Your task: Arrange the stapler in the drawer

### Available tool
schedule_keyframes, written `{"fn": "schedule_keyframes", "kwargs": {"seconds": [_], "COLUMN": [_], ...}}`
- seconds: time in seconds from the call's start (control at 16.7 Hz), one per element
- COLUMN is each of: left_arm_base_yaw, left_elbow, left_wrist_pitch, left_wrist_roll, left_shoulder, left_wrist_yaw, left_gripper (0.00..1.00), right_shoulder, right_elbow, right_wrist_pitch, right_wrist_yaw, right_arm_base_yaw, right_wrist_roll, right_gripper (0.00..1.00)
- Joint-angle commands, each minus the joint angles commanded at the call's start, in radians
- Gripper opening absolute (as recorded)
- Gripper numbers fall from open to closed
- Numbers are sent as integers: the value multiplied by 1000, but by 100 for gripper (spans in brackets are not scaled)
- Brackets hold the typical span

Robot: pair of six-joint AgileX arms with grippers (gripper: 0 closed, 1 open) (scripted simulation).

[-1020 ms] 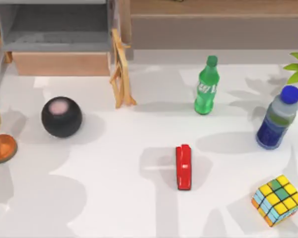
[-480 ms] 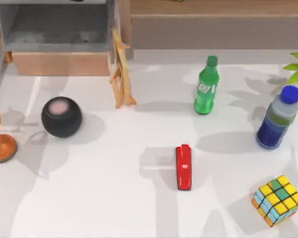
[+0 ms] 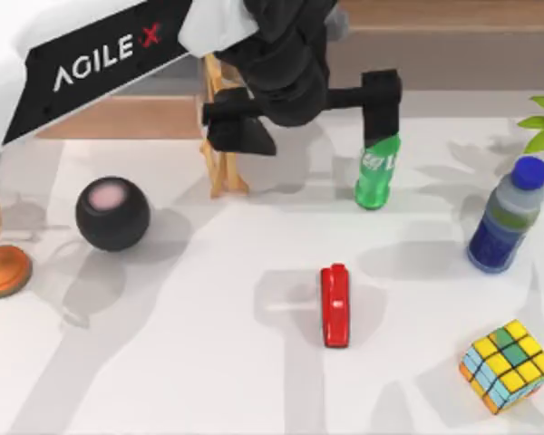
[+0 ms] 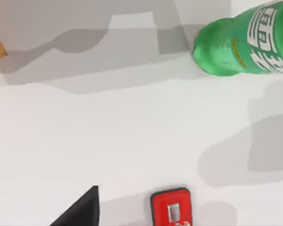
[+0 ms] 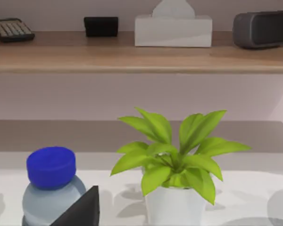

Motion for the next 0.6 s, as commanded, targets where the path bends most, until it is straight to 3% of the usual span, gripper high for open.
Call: {"fn": "schedule_keyframes", "kwargs": {"seconds": [0.3,0.6], "left_arm_base_yaw": [-162,-189], "left_elbow": [103,119], "left_wrist_pitch": [-272,-320], "left_wrist_roll": [-221,-261], "left_shoulder": [161,196], "left_wrist_yaw": [-60,-71], "left_gripper": [100,100], "right_shoulder": [0,0], "right_elbow": [0,0], "right_wrist_pitch": [0,0], "right_wrist_yaw": [0,0], "right_arm_base_yaw": [0,0], "right_wrist_roll": [0,0], "right_gripper": [100,100]}}
